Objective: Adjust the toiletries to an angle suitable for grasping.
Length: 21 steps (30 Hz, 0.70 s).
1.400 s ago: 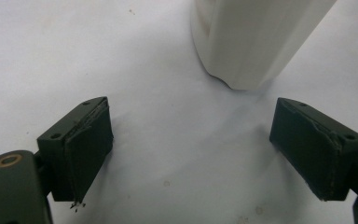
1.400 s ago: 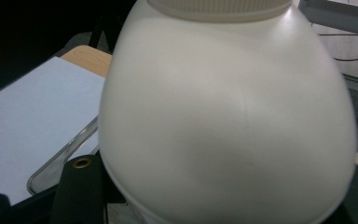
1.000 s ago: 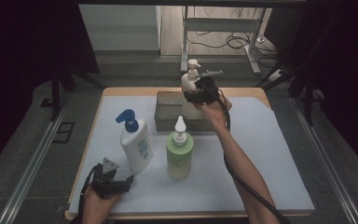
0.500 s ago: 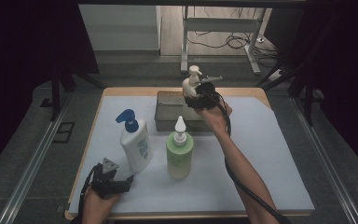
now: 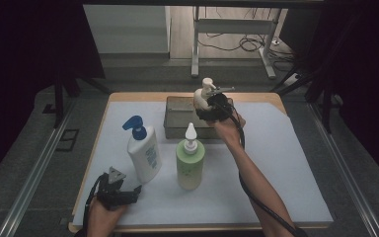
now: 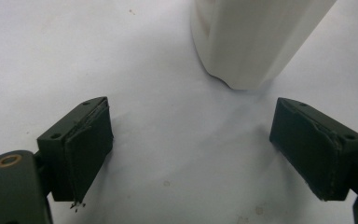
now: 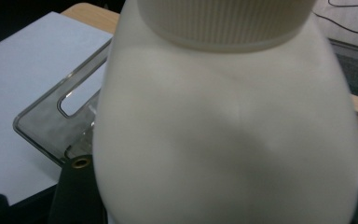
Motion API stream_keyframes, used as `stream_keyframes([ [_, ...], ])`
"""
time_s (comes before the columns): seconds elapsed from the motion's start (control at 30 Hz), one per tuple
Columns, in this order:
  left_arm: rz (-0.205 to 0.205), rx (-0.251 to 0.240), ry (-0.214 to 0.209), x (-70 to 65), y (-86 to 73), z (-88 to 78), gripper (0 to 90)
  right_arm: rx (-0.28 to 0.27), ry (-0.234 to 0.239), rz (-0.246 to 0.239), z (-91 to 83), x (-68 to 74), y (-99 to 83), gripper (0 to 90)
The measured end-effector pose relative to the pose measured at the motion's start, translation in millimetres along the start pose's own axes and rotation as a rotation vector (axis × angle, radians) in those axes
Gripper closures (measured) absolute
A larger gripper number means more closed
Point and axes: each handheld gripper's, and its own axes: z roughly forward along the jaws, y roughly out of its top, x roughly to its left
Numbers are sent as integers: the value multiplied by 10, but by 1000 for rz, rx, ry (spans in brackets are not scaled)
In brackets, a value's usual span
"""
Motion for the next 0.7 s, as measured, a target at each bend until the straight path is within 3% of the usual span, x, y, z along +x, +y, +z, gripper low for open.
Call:
stream_keyframes([
  [0.37,0,0,1,0,0,0,128,-18,5,-20,27,-5,-19,351],
  [0.7,0,0,0,0,0,0,128,2,26,-36,-21,-37,-40,339],
])
